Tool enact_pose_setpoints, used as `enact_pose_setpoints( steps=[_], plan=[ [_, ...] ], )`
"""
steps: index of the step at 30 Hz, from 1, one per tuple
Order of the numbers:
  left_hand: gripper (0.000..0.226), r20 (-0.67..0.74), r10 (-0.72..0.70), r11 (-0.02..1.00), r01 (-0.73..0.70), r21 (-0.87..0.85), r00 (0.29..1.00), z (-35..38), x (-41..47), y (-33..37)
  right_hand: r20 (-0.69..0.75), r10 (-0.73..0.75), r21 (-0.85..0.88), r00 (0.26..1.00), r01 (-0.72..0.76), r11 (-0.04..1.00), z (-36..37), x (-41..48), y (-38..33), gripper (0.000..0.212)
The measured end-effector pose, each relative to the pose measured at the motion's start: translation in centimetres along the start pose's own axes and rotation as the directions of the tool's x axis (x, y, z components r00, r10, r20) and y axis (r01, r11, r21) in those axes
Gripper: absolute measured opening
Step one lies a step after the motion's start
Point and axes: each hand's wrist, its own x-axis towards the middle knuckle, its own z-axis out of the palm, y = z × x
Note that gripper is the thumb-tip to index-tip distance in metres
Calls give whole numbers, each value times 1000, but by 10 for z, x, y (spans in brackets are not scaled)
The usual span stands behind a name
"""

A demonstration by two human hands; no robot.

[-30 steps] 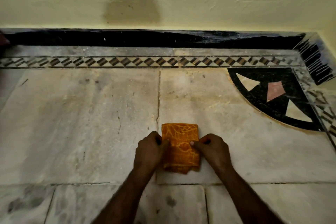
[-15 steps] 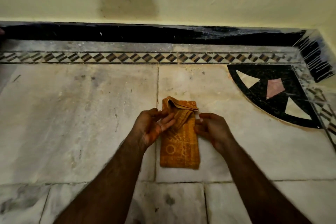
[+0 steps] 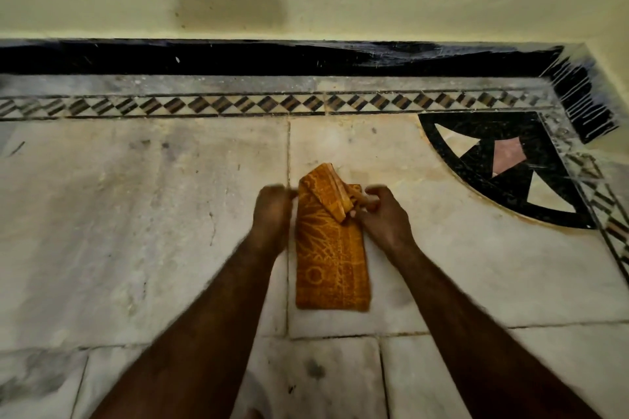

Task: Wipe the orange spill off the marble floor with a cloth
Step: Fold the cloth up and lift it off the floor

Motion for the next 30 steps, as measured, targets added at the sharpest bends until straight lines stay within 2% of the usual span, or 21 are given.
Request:
enact_pose_setpoints(
  steps=[1, 2, 3, 5, 7, 10, 11, 13, 16, 19, 21, 23, 25, 28, 30],
  plan=[
    [24, -47, 54, 966, -41, 256, 997, -2, 0, -13, -29, 57, -44, 998, -58, 997, 4, -9, 5, 56],
    [36, -46, 44, 921, -23, 388, 998, -3, -3, -25, -35, 111, -62, 993, -114, 992, 9, -16, 11, 55],
    [48, -36, -6, 910, 20, 414, 999, -3, -6, -33, -29, 150, -56, 988, -152, 987, 15, -19, 17, 54],
    [61, -17, -107, 932, 106, 345, 994, 0, -4, -40, 14, 230, 56, 973, -230, 972, 23, -16, 20, 52],
    [48, 64, -181, 949, 158, 272, 981, 4, -7, -39, 90, 316, 242, 944, -329, 913, 26, -10, 19, 50],
    [25, 149, -114, 967, 75, 244, 982, -2, -15, -31, 209, 304, 492, 930, -368, 789, 18, -17, 13, 20],
    [22, 181, -84, 979, 47, 199, 980, -8, -17, -29, 276, 276, 581, 921, -389, 715, 13, -21, 13, 18],
    [24, 242, -35, 994, 10, 104, 970, -16, -26, -24, 372, 179, 715, 911, -404, 570, 1, -30, 15, 35],
    [30, 330, 95, 994, -109, 23, 939, -24, -37, -11, 342, 87, 799, 936, -338, 498, -18, -40, 8, 46],
    [31, 384, 233, 968, -251, -4, 894, -28, -53, 8, 216, -64, 796, 974, -138, 590, -42, -53, -7, 48],
    [33, 385, 299, 948, -318, -13, 873, -27, -64, 22, 127, -175, 744, 976, 23, 668, -58, -61, -15, 49],
    [33, 387, 367, 924, -380, -46, 846, -24, -77, 35, 36, -229, 708, 973, 137, 693, -72, -69, -24, 43],
    [30, 377, 428, 900, -424, -99, 821, -20, -87, 44, -11, -247, 723, 969, 178, 667, -82, -78, -34, 34],
    [17, 359, 490, 869, -475, -137, 794, -16, -96, 52, -18, -274, 773, 962, 187, 606, -90, -87, -43, 38],
    [19, 340, 523, 850, -507, -142, 782, -14, -100, 57, -42, -318, 765, 947, 235, 599, -95, -91, -46, 43]
  ],
)
